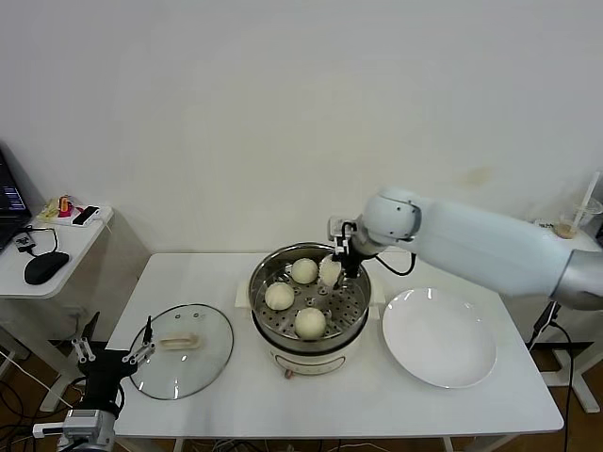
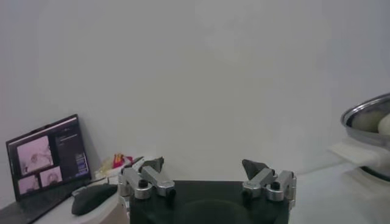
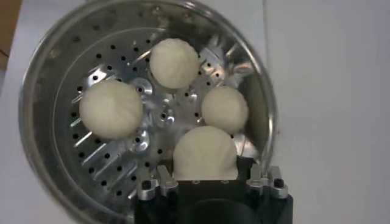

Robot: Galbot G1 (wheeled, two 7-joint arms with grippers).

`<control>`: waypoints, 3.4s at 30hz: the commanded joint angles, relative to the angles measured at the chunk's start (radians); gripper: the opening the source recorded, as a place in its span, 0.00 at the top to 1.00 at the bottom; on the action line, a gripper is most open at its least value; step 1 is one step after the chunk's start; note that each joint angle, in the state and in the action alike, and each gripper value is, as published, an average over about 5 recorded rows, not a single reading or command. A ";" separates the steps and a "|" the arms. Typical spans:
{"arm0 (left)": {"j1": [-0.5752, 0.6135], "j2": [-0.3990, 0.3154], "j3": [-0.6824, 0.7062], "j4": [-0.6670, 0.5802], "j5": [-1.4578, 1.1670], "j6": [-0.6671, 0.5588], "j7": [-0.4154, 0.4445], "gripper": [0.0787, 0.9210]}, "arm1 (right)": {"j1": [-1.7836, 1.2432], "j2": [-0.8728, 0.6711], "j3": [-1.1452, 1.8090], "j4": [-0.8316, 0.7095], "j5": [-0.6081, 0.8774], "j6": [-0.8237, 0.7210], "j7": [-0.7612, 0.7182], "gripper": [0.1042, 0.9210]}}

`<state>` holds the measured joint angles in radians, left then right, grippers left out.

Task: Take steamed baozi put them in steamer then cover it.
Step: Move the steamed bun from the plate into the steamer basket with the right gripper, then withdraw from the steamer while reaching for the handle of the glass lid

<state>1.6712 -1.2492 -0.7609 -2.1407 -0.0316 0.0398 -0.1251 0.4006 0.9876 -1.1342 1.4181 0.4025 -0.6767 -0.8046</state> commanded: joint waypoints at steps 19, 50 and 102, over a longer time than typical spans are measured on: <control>0.000 0.005 -0.005 0.012 -0.004 -0.003 0.000 0.12 | -0.026 0.038 -0.020 -0.022 -0.011 -0.051 0.007 0.33; -0.017 -0.013 0.048 0.018 -0.008 -0.020 -0.002 0.12 | -1.296 -0.266 1.387 0.470 0.006 0.628 0.848 0.12; -0.277 0.176 0.199 0.509 1.293 -0.082 0.071 0.12 | -2.087 0.522 2.223 0.592 -0.184 0.823 0.622 0.12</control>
<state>1.4918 -1.0763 -0.6001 -1.7200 1.1879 -0.0459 -0.0682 -1.6581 1.4819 1.0773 1.9922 0.2262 0.1365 -0.1772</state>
